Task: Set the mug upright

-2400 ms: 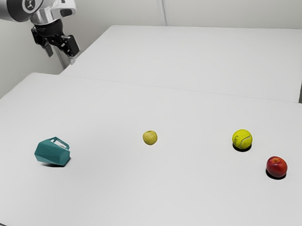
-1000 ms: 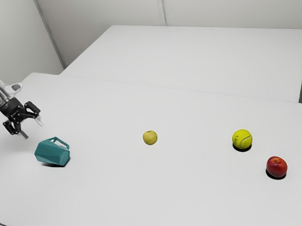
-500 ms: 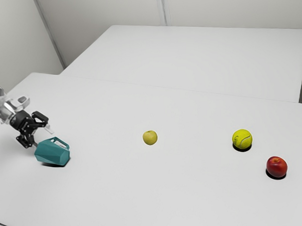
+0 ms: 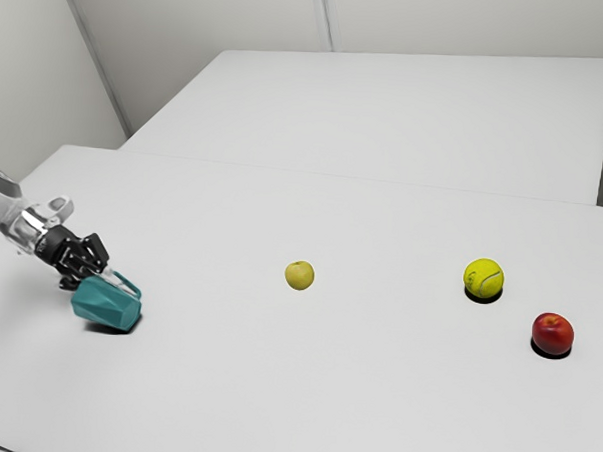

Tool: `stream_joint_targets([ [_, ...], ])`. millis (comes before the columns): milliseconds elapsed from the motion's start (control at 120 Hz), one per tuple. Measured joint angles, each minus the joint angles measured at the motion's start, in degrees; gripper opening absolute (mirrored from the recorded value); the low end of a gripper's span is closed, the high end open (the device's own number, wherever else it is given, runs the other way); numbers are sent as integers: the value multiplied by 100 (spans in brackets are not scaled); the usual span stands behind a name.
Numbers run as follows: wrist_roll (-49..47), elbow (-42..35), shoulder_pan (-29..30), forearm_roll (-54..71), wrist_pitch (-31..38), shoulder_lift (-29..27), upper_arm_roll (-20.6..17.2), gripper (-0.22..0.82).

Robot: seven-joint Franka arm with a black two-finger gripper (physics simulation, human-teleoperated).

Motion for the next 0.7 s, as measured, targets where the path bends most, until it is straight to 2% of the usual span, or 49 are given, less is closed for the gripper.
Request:
stream_joint_targets([
  [133,-22,44,-3,3,-7,-23,-114,-13],
  [300,-103,62,-117,33,15,-82,-160,-16],
  [408,-203,70,-315,252,92,-310,-198,-17],
  [700,-610,-29,-990,2239,1437,-1243,-1227,-18],
])
